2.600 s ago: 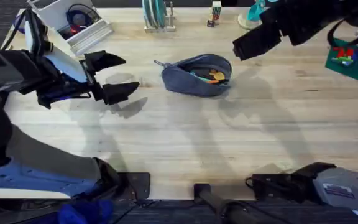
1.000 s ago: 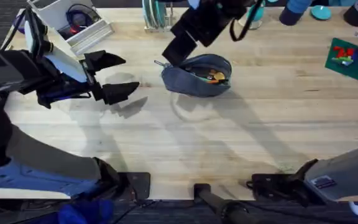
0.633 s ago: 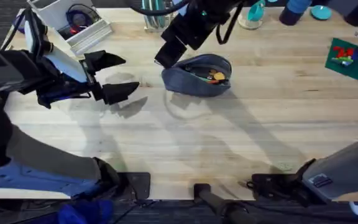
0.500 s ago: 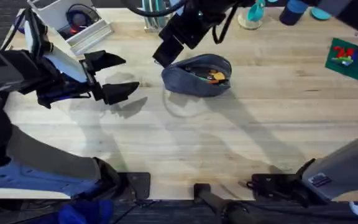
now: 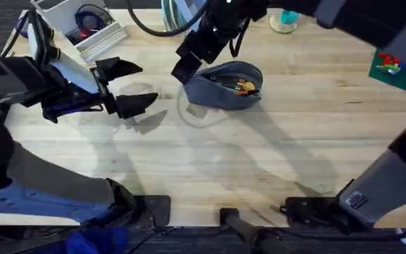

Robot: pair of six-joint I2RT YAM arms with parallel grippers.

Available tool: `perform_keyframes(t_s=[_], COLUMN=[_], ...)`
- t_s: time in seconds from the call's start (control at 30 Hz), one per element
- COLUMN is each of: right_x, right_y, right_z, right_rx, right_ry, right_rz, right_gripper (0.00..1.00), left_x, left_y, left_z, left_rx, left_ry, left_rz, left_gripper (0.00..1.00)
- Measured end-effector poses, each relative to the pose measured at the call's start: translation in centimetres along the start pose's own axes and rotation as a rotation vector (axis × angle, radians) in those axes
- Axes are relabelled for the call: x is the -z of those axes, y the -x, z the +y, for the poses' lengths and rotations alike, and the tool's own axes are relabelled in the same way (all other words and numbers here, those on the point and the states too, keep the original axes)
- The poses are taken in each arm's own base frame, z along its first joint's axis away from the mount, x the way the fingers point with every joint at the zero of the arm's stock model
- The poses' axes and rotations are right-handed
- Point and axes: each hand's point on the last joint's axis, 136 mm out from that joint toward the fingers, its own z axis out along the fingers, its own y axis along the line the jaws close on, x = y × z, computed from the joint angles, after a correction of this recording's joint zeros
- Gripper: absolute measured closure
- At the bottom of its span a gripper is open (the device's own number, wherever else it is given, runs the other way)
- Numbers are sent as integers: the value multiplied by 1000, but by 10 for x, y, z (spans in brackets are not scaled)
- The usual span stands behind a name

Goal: Unzip the bag, pick up the pens from the table one at a time and place them inside, then zip the bag closed.

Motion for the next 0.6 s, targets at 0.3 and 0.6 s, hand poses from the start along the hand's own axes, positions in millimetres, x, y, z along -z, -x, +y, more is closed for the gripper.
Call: perform_keyframes(t_s=[0.3, 0.6], right_x=[-22, -41], right_y=[-7, -15], right_z=[1, 1], right_rx=[55, 79], right_ry=[23, 36], right_rz=[41, 80], right_gripper=[5, 5], left_x=[0, 0], left_y=[0, 0], left_z=[0, 0], left_rx=[0, 0], left_ry=[0, 0], left_rz=[0, 0], left_gripper=[7, 7])
